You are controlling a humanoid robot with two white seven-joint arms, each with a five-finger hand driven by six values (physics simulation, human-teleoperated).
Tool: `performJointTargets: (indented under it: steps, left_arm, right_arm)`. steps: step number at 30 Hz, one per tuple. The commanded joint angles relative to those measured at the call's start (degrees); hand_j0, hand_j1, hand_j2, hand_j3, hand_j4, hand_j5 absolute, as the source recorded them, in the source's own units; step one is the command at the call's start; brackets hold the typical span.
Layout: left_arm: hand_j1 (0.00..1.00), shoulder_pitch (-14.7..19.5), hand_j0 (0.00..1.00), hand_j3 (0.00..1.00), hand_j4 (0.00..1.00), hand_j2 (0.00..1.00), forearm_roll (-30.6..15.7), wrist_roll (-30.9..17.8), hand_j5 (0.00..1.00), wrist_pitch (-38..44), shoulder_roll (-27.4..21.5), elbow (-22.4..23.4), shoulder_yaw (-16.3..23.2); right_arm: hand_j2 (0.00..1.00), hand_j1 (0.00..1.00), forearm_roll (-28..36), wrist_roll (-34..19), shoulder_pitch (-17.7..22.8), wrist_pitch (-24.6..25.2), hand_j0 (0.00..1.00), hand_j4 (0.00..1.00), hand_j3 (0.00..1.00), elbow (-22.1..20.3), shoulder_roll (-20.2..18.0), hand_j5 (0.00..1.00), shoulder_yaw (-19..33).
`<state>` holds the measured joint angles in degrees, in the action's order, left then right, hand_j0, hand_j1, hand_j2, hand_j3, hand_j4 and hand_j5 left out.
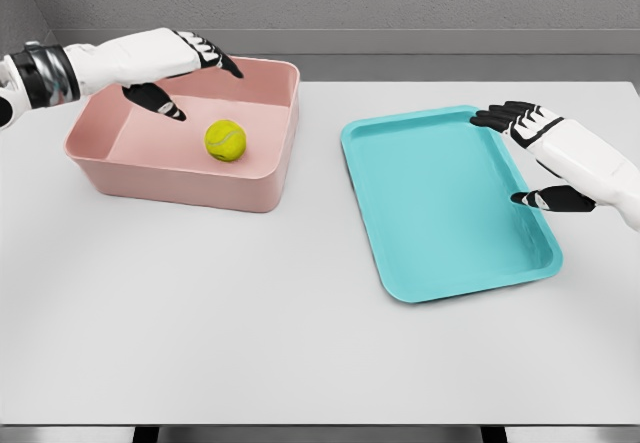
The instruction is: Put the tennis from the blue tray into the pink basket with both arms
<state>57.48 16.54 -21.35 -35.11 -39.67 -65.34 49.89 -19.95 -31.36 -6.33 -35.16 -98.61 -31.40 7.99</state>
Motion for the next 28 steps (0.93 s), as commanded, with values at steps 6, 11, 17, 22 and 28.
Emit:
performJointTargets:
  steps: [6,11,17,22,28]
  left_arm:
    - [1.00,-1.8,1.00,1.00,1.00,1.00,-1.2,0.1,1.00,0.1,-1.4,-4.4,-0.1]
    - [1.00,-3.2,1.00,1.00,1.00,1.00,-3.5,0.0,1.00,0.1,-5.5,-7.8,-1.0]
    - [1.00,-6.8,1.00,1.00,1.00,1.00,-4.9,0.0,1.00,0.1,-11.0,-7.4,-4.4]
    - [1.00,-7.9,1.00,1.00,1.00,1.00,-6.2,0.0,1.00,0.1,-15.4,-7.3,-5.7]
    - [1.00,-9.1,1.00,1.00,1.00,1.00,-8.5,-0.1,1.00,0.1,-16.1,-3.4,-5.9]
  right_arm:
    - [1.00,1.00,0.4,0.0,0.0,0.2,1.00,1.00,1.00,0.0,-0.1,1.00,0.0]
    - [1.00,1.00,0.4,0.1,0.0,0.2,1.00,1.00,1.00,0.0,-0.1,1.00,0.0]
    - [1.00,1.00,0.4,0.1,0.0,0.2,1.00,1.00,1.00,0.7,-0.1,1.00,0.0]
    - [1.00,1.00,0.4,0.0,0.1,0.2,1.00,1.00,1.00,0.6,-0.1,1.00,0.0]
    - [1.00,1.00,0.4,0.1,0.1,0.2,1.00,1.00,1.00,0.7,-0.1,1.00,0.0]
